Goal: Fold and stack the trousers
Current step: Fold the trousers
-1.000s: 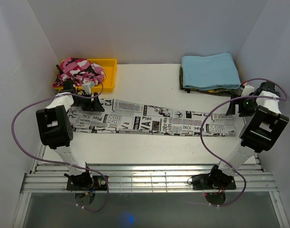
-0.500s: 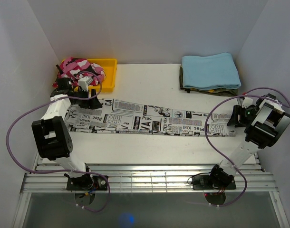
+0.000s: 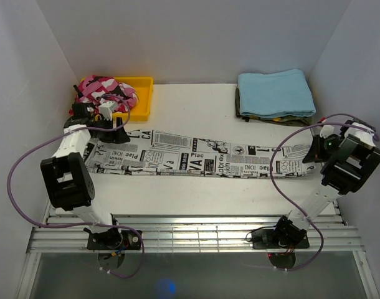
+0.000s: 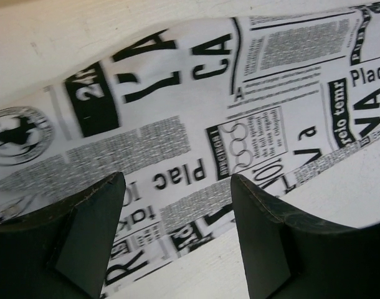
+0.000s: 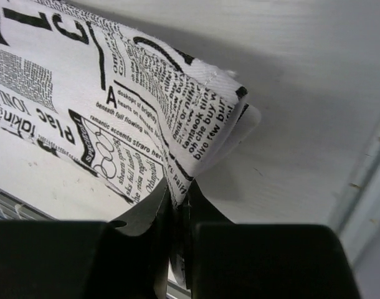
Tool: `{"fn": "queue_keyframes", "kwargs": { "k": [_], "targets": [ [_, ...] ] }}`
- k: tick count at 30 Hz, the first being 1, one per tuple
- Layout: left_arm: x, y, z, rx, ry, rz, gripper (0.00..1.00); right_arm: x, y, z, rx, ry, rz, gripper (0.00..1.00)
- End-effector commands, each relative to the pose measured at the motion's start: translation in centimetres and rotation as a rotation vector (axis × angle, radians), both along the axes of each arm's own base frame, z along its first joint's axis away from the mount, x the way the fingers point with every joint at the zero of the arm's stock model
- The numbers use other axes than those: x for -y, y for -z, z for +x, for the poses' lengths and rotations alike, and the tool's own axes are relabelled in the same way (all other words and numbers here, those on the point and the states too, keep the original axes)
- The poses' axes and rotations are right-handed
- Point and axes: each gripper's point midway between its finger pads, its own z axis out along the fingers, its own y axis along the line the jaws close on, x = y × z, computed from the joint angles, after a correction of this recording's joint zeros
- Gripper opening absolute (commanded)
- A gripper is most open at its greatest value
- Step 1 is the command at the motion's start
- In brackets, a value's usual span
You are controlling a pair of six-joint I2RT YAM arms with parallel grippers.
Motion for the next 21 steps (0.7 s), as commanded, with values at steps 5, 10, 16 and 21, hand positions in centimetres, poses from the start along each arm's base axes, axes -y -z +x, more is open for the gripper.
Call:
{"fn": "queue_keyframes", "kwargs": {
  "k": [5, 10, 16, 21],
  "targets": [
    [-2.7, -0.6, -1.4, 0.03, -0.084, 0.036, 0.79, 8.6, -7.2, -0.4, 0.101, 0.072, -0.17, 0.08],
    [-3.1, 0.6, -2.7, 0.013, -0.074, 0.063, 0.8, 2.8, -11.0, 2.2, 0.218, 0.069, 0.08, 0.08],
    [-3.0, 1.9, -3.8, -0.029, -0.081, 0.063, 0.8, -10.1, -14.8, 6.0, 0.35, -0.077, 0.311, 0.08],
    [-3.1, 3.1, -4.5, -0.068, -0.091, 0.064, 0.8, -20.1, -16.5, 8.4, 0.382, -0.195, 0.412, 0.08]
  ]
}}
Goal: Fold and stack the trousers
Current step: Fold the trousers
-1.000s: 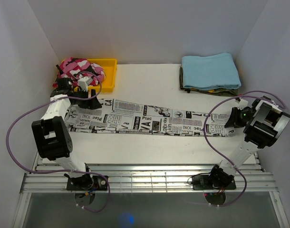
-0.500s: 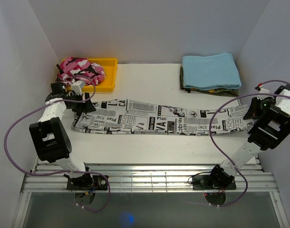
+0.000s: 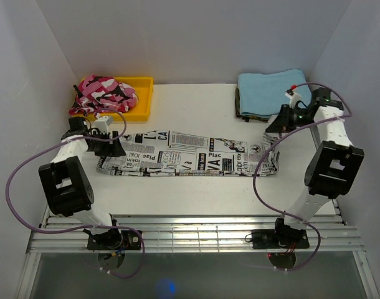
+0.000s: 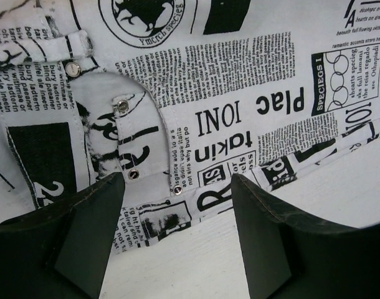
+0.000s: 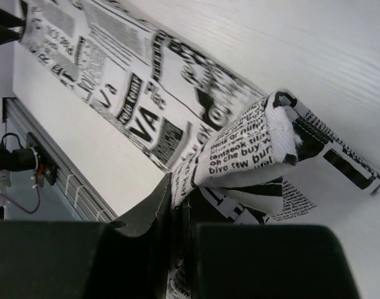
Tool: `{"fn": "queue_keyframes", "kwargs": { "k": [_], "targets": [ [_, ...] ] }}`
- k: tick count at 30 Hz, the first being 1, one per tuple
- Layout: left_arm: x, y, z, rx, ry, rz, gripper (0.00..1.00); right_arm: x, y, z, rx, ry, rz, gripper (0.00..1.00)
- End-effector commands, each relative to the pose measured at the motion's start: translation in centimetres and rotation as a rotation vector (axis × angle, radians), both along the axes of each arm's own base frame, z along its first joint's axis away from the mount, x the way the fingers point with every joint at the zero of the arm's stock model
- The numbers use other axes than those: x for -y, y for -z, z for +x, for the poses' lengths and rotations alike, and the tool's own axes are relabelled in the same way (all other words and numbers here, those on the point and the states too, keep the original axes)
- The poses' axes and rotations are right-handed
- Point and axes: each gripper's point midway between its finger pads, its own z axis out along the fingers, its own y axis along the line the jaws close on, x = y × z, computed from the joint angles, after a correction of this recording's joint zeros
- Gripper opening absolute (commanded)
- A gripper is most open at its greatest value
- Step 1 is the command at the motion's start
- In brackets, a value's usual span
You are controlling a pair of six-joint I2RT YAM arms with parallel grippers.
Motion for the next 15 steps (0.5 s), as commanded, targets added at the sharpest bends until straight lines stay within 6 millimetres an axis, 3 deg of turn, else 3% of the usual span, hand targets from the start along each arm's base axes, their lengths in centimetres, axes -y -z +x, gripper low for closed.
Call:
{"fn": "queue_keyframes", "kwargs": {
  "k": [1, 2, 3, 5, 6, 8, 9, 11, 12, 15],
  "targets": [
    [-0.2, -0.9, -0.4, 0.029, -0.003, 0.019, 0.8, -7.3, -4.3, 2.4, 0.116, -0.071, 0.154, 0.08],
    [-0.1, -0.7, -0.4, 0.026, 0.001, 0.015, 0.8, -8.7, -4.7, 3.2, 0.127, -0.067, 0.176, 0.08],
    [-0.1, -0.5, -0.5, 0.023, 0.0, 0.011, 0.8, -11.6, -4.2, 2.6, 0.105, -0.119, 0.192, 0.08],
    [0.2, 0.0, -0.6, 0.009, 0.004, -0.005, 0.8, -14.4, -4.0, 3.5, 0.117, -0.13, 0.213, 0.08],
    [0.2, 0.2, -0.6, 0.002, 0.0, -0.009, 0.8, -17.5, -3.1, 2.4, 0.094, -0.181, 0.226, 0.08],
    [0.3, 0.7, -0.6, -0.016, -0.001, -0.019, 0.8, -20.0, -1.9, 2.7, 0.08, -0.189, 0.225, 0.08],
    [0.2, 0.9, -0.6, -0.021, -0.004, -0.02, 0.8, -22.6, -1.9, 2.0, 0.074, -0.235, 0.241, 0.08],
    [0.3, 1.2, -0.9, -0.03, 0.0, -0.021, 0.8, -24.9, -0.4, 2.1, 0.039, -0.256, 0.225, 0.08],
    [0.2, 1.2, -0.9, -0.031, 0.0, -0.019, 0.8, -27.0, 0.2, 1.5, 0.017, -0.289, 0.242, 0.08],
    [0.3, 1.7, -1.2, -0.036, 0.005, -0.016, 0.8, -30.4, 0.9, -0.4, -0.028, -0.322, 0.255, 0.08]
  ]
}}
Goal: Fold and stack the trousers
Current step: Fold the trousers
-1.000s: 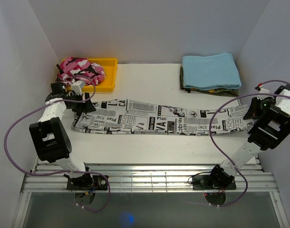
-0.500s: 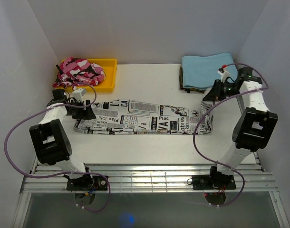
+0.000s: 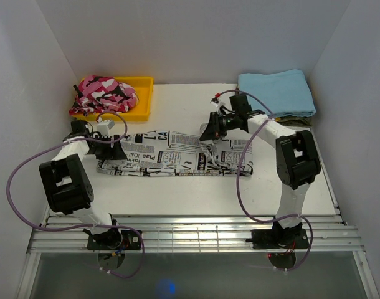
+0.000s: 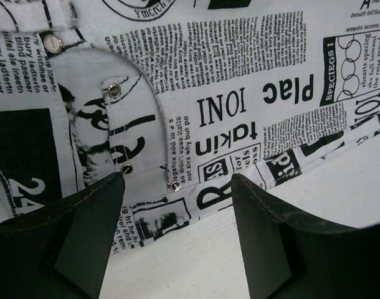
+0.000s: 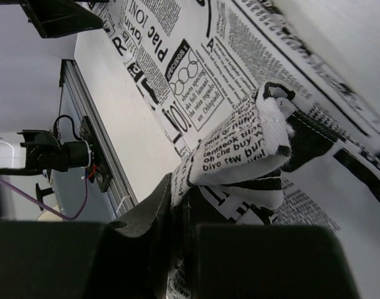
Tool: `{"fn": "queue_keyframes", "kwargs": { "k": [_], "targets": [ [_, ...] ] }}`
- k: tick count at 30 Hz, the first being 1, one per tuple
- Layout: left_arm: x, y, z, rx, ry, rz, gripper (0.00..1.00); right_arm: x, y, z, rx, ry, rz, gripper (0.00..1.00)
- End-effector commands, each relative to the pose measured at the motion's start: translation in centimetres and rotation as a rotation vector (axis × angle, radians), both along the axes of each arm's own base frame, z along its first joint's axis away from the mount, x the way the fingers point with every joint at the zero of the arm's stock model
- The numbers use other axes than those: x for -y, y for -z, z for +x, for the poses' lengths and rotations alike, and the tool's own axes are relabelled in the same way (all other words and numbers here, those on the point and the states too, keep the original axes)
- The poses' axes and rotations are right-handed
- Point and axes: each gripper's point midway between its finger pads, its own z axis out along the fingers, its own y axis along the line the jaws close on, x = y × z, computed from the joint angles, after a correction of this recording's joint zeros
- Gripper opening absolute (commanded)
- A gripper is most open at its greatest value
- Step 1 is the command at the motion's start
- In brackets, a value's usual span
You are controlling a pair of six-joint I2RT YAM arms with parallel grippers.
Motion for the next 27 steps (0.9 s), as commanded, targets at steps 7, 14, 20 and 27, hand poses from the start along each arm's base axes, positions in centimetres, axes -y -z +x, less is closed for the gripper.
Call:
{"fn": "queue_keyframes", "kwargs": {
  "k": [7, 14, 20, 27],
  "targets": [
    [0.5, 0.6, -0.8, -0.005, 0.013, -0.02, 0.8, -8.2, 1.6, -1.8, -0.032, -0.029, 0.056, 0.08],
    [0.5, 0.6, -1.1, -0.004, 0.019, -0.016, 0.81, -10.9, 3.1, -3.3, -0.034, -0.079, 0.025, 0.21],
    [2.2, -2.6, -0.9, 0.089, 0.091, -0.096, 0.84, -10.4, 0.3, -3.8, 0.057, -0.151, 0.026, 0.98],
    [5.8, -7.4, -0.6, 0.198, 0.2, -0.232, 0.84, -0.8, -4.9, -0.6, 0.212, -0.069, -0.006, 0.9]
  ]
}}
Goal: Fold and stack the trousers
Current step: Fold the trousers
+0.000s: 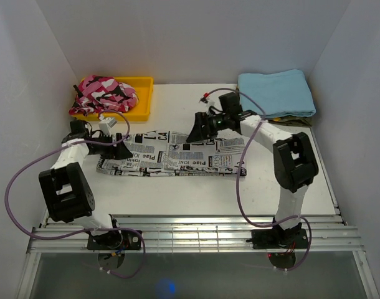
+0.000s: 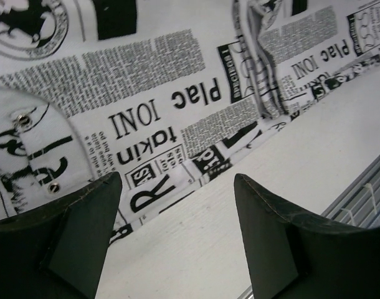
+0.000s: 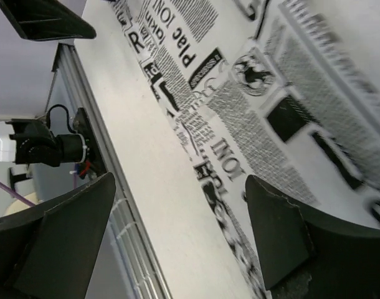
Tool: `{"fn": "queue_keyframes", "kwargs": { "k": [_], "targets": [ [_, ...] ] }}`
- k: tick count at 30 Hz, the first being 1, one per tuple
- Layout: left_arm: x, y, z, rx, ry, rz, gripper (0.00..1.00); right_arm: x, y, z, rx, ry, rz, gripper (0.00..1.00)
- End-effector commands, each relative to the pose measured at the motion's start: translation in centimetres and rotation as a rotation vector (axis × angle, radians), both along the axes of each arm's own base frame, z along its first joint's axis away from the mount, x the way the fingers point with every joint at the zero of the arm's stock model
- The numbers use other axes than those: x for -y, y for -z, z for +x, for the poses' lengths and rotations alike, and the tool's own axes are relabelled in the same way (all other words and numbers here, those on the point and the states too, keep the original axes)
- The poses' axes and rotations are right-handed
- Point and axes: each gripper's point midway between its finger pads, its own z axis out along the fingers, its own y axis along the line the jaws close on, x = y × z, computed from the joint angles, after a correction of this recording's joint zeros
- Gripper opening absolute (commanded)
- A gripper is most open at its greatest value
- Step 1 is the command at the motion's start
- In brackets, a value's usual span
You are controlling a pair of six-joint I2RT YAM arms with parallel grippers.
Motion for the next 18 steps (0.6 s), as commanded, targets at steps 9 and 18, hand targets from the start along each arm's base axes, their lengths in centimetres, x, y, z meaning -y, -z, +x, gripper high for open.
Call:
{"fn": "queue_keyframes", "kwargs": {
  "k": [9, 18],
  "targets": [
    [7.4, -3.1, 4.1, 0.05, 0.094, -0.1, 0.75, 23.5, 3.6, 1.3, 0.025, 0.348, -0.334, 0.83],
    [4.8, 0.9, 5.1, -0.026, 0.077, 0.078, 0.66, 23.1, 11.1, -1.7, -0.256, 0.328, -0.278, 0.86]
  ]
}}
